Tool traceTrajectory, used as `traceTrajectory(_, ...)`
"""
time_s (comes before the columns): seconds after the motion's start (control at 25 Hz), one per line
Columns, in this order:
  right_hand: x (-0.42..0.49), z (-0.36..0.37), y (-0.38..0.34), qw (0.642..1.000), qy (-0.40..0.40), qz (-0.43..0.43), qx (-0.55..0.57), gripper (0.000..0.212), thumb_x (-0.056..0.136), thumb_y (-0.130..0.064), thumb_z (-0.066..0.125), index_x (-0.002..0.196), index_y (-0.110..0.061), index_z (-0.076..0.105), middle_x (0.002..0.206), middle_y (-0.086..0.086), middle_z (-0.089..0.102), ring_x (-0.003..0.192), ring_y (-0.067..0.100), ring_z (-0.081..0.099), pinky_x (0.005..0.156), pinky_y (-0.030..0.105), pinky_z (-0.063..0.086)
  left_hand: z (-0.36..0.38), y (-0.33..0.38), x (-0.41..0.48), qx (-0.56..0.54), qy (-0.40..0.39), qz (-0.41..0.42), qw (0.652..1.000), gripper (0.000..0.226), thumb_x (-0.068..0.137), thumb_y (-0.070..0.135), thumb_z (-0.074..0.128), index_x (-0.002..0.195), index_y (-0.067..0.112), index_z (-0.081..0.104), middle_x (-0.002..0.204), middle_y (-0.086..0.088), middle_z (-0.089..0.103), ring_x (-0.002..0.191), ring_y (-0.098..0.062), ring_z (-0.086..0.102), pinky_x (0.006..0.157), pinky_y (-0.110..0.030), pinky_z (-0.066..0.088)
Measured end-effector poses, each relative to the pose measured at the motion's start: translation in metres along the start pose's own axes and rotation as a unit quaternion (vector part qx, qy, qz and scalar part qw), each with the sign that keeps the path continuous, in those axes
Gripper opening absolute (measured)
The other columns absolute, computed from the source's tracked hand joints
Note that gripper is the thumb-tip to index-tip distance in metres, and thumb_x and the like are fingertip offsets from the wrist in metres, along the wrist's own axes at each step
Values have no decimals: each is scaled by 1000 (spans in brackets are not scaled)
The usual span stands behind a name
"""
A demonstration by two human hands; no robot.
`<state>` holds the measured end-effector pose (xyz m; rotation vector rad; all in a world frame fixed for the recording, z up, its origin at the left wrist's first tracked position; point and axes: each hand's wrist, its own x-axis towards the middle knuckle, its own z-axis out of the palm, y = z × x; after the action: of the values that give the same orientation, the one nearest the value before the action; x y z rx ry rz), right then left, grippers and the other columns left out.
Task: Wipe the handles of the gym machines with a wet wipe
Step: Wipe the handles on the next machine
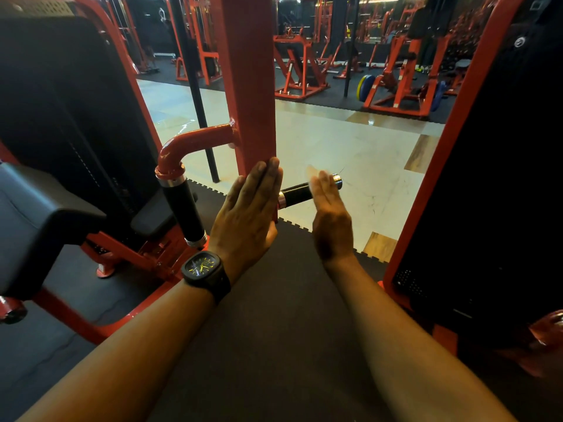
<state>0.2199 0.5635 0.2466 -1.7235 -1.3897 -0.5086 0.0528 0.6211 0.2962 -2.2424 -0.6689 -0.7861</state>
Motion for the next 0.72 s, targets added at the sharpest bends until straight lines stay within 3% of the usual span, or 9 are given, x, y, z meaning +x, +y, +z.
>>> traceTrajectory(0.04, 0, 0, 0, 1000, 0, 0, 5, 61, 91, 17, 50, 148, -2, 41, 154, 18, 38, 145, 31, 33, 113, 46, 40, 0, 0, 0, 2, 0, 1, 1000, 105, 85, 31, 68, 158, 6, -3, 163, -7, -25, 151, -25, -21, 124, -42, -8)
traceTrajectory(0.16, -12, 7, -10, 991, -39, -125, -1, 58, 93, 12, 48, 149, -1, 39, 155, 18, 36, 146, 32, 32, 112, 41, 37, 1, 2, 1, -10, 1, -6, 1000, 108, 84, 28, 68, 158, 7, -8, 166, -8, -19, 152, -25, -19, 125, -44, -3)
traceTrajectory(0.28, -10, 2, -6, 997, -21, -76, -7, 66, 87, 19, 48, 149, -1, 39, 157, 17, 34, 146, 32, 29, 105, 41, 39, 2, 0, 0, -9, 1, 0, 1000, 109, 83, 28, 70, 158, 7, -7, 167, -10, -7, 152, -25, -17, 125, -43, -4)
traceTrajectory(0.48, 13, -5, -10, 997, -51, -53, -15, 53, 89, 15, 46, 140, 1, 51, 148, 20, 47, 143, 35, 36, 99, 47, 47, 3, 0, 0, -5, 0, -2, 1000, 110, 85, 31, 70, 158, 7, -9, 166, -8, -19, 152, -26, -19, 125, -43, -5)
traceTrajectory(0.56, 23, -10, -15, 993, -82, -82, -29, 45, 93, 10, 48, 137, 0, 54, 143, 20, 53, 141, 35, 41, 97, 50, 50, 3, -1, 0, 2, -2, 0, 1000, 108, 86, 34, 68, 158, 7, -9, 166, -10, -16, 151, -25, -20, 125, -43, -5)
traceTrajectory(0.64, 24, -16, -3, 981, -103, -155, -61, 45, 95, 1, 36, 136, -1, 55, 141, 19, 55, 139, 34, 44, 97, 48, 50, 3, -3, -1, 27, -3, 3, 1000, 105, 88, 38, 64, 158, 6, -8, 165, -10, -21, 151, -26, -22, 124, -44, -4)
traceTrajectory(0.72, 28, -21, 14, 990, -77, -99, -70, 44, 96, 0, 34, 134, 0, 57, 137, 20, 58, 137, 35, 46, 99, 51, 51, 3, -5, -1, 50, -5, 11, 999, 103, 90, 43, 60, 158, 5, -7, 164, -11, -24, 151, -27, -22, 124, -45, -2)
